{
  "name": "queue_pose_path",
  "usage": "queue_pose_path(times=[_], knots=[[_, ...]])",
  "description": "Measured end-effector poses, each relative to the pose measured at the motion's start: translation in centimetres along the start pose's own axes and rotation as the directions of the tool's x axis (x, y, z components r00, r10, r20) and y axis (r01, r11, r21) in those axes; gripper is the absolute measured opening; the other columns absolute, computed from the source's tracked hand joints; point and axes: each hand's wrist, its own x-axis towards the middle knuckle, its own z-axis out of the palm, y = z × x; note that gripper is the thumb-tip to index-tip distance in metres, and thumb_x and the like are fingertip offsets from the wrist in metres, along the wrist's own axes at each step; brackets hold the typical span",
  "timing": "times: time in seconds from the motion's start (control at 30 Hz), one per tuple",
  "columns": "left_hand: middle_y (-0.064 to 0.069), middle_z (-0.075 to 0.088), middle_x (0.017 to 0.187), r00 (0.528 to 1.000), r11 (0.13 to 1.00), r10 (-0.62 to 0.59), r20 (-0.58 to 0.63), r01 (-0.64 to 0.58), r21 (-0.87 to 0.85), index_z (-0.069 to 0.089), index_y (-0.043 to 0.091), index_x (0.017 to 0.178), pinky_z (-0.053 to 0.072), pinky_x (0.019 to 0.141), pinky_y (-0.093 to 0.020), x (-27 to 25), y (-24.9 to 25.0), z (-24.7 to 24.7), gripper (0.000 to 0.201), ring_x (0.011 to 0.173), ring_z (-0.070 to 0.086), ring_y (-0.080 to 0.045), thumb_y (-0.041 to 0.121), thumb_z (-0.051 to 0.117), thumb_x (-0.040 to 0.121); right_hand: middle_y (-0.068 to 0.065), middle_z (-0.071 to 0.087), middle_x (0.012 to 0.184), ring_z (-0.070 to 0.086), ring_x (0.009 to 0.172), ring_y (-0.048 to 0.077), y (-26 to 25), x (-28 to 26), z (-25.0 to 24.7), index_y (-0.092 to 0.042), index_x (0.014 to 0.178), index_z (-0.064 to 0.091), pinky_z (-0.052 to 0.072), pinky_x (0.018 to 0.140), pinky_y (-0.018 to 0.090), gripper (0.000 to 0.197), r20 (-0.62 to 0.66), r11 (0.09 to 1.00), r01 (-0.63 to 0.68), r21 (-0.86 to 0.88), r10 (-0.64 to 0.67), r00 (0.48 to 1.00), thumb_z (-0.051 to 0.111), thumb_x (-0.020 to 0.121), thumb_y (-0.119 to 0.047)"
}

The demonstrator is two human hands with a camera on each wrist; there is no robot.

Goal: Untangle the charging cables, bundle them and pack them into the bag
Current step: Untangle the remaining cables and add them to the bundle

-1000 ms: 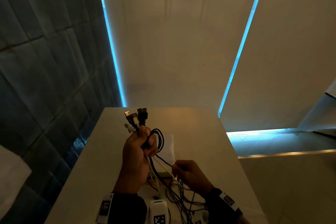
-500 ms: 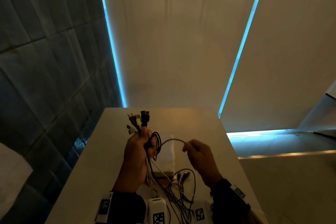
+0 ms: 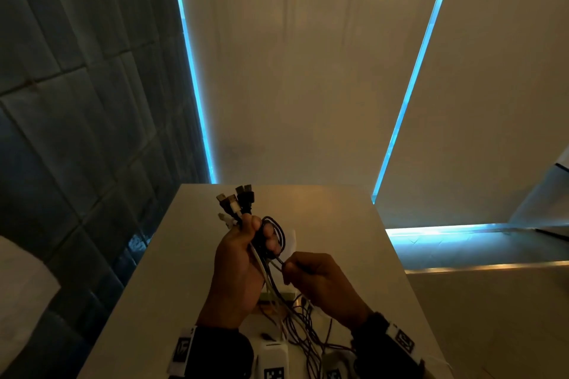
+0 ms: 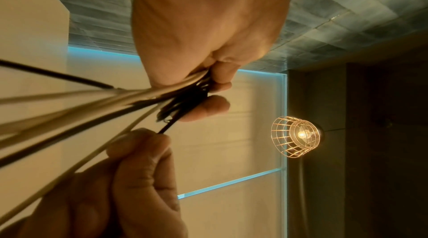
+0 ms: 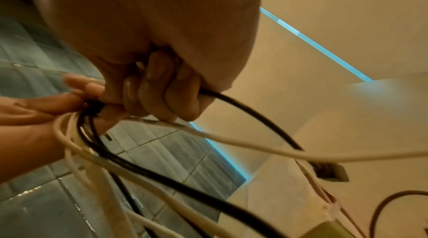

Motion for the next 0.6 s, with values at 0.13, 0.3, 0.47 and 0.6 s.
queue_pose_path(times=[0.13, 0.3, 0.47, 0.6], knots=[[0.003, 0.039, 0.057, 0.999, 0.998, 0.027, 0.029, -0.029, 0.051, 0.043, 0.013, 0.071, 0.031, 0.047, -0.024, 0.1, -0.1, -0.1, 0.023, 0.045, 0.030, -0.009, 0.031, 0.045, 0.085, -0.016, 0.054, 0.055, 0.047, 0.052, -0.003, 1.9, -0.2, -0.2, -0.008, 0.073, 0.060, 0.037, 0.055, 0.009, 0.025, 0.003, 0.998, -0.064, -0.014, 0.064, 0.998, 0.052, 0.097, -0.006], [0.005, 0.034, 0.051, 1.000, 0.994, 0.014, 0.027, -0.017, 0.111, 0.040, 0.011, 0.071, 0.029, 0.041, -0.020, 0.5, -0.5, -0.4, 0.031, 0.041, 0.025, -0.006, 0.026, 0.035, 0.097, -0.015, 0.053, 0.056, 0.046, 0.055, -0.002, 4.4, 0.0, -0.3, -0.007, 0.071, 0.060, 0.039, 0.059, 0.013, 0.025, -0.017, 0.994, -0.092, -0.060, 0.091, 0.996, 0.053, 0.095, -0.005], [0.006, 0.034, 0.050, 1.000, 0.992, 0.002, 0.009, -0.003, 0.125, 0.041, 0.011, 0.070, 0.026, 0.041, -0.020, 0.7, -0.4, -0.7, 0.033, 0.040, 0.024, -0.006, 0.024, 0.033, 0.099, -0.012, 0.052, 0.057, 0.046, 0.056, -0.001, 6.1, 0.3, -0.2, -0.009, 0.070, 0.061, 0.040, 0.060, 0.014, 0.025, -0.026, 0.987, -0.126, -0.100, 0.124, 0.992, 0.054, 0.094, -0.007], [0.006, 0.034, 0.050, 1.000, 0.990, -0.008, -0.011, 0.010, 0.141, 0.041, 0.011, 0.071, 0.026, 0.040, -0.020, 0.6, -0.6, -1.0, 0.032, 0.039, 0.024, -0.006, 0.023, 0.033, 0.100, -0.005, 0.053, 0.063, 0.048, 0.058, 0.001, 6.8, 0.2, 0.1, -0.003, 0.071, 0.061, 0.042, 0.062, 0.014, 0.025, -0.019, 0.987, -0.116, -0.111, 0.115, 0.993, 0.054, 0.094, -0.006]])
